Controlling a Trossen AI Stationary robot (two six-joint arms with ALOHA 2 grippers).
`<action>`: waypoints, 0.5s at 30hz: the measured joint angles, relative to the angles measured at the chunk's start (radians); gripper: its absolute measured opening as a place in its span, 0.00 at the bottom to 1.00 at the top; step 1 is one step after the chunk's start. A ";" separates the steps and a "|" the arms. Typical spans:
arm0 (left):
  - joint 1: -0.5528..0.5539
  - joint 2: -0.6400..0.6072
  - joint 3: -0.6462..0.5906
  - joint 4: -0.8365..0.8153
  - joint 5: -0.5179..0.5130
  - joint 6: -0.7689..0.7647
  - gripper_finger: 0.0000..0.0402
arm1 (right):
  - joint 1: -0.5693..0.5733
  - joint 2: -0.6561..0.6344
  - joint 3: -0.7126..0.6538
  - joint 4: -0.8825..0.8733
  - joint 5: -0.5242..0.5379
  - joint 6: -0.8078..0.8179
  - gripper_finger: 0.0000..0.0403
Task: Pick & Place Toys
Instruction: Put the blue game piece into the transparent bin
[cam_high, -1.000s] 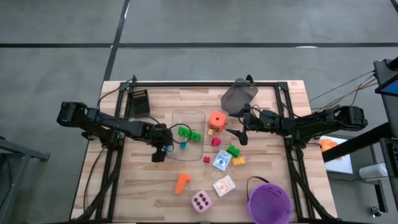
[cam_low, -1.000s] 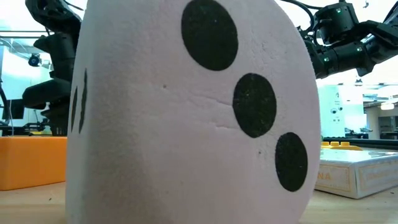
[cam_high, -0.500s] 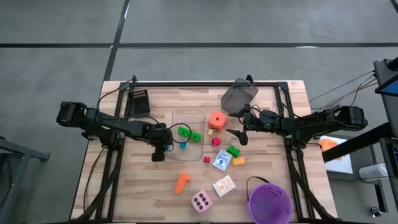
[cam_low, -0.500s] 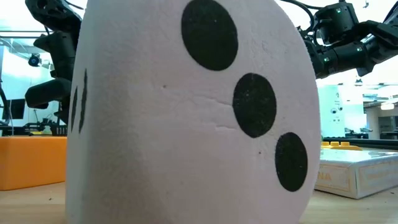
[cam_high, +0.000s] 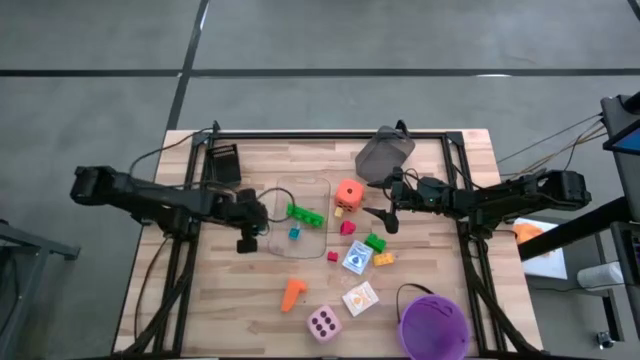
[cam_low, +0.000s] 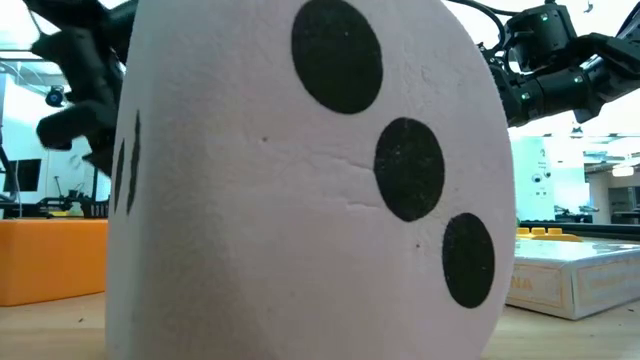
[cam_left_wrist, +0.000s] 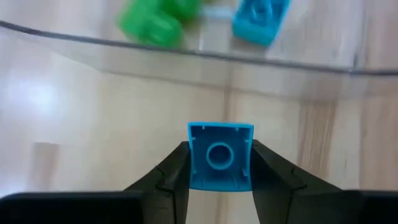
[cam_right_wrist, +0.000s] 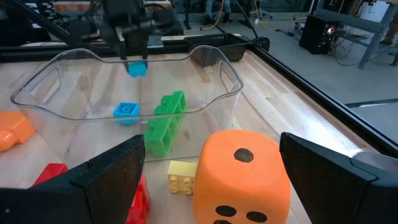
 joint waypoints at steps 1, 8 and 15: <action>0.000 -0.042 -0.008 0.009 -0.013 -0.010 0.31 | 0.000 0.000 0.000 0.000 0.000 0.000 0.91; 0.000 -0.317 -0.063 0.075 -0.096 -0.046 0.31 | 0.000 0.003 -0.001 0.000 0.000 0.000 0.91; 0.000 -0.357 -0.108 0.371 -0.023 -0.019 0.31 | 0.000 0.003 -0.001 0.016 0.000 0.000 0.91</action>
